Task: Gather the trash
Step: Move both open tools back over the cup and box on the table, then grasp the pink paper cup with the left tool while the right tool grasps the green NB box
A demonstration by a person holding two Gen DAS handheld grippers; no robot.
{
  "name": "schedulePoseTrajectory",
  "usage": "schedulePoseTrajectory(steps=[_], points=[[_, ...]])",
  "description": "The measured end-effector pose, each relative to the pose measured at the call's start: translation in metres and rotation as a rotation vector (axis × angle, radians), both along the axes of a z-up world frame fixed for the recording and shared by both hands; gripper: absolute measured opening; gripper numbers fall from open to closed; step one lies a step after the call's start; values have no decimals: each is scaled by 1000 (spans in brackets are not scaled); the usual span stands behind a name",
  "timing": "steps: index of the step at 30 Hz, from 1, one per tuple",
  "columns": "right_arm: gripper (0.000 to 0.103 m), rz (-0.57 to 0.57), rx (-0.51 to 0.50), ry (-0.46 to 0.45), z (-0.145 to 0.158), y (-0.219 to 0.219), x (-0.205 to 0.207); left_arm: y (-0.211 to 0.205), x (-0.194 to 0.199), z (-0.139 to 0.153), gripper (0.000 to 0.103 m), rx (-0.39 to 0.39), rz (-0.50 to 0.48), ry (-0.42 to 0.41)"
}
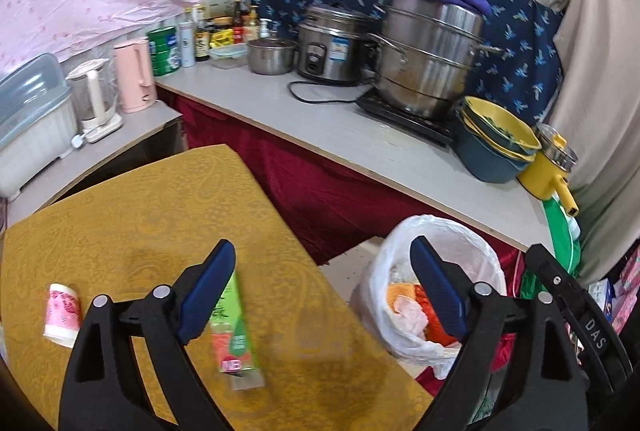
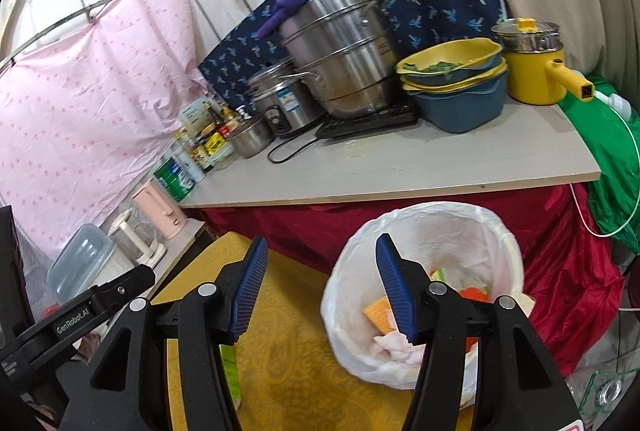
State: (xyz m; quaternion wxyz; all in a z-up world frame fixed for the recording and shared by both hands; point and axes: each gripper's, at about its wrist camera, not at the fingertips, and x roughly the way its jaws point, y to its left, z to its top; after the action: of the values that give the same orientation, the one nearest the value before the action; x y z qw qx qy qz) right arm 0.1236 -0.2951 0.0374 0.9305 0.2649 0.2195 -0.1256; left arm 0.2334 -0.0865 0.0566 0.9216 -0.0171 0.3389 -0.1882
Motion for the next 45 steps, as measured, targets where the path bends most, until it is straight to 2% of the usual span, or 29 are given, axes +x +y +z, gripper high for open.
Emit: schedulePoseTrajectory(steps=[7,13,19,25,32,45], points=[[59,96,-33,19,3,50,16,62,7,-6,86,-13,108,20],[61,186,-50,55,-6,96,31,117,8,-18,87,8,209,33],[63,267,-71,113,-24,143,50,172,11,-36,87,14,308,67],[64,327,-77,189,-55,181,70,214,12,-58,87,54,387,95],[63,368,-91,264,-85,208,97,248,17,-82,87,82,448,135],[63,397,-138,369,-126,232,130,278,36,-123,87,104,500,224]])
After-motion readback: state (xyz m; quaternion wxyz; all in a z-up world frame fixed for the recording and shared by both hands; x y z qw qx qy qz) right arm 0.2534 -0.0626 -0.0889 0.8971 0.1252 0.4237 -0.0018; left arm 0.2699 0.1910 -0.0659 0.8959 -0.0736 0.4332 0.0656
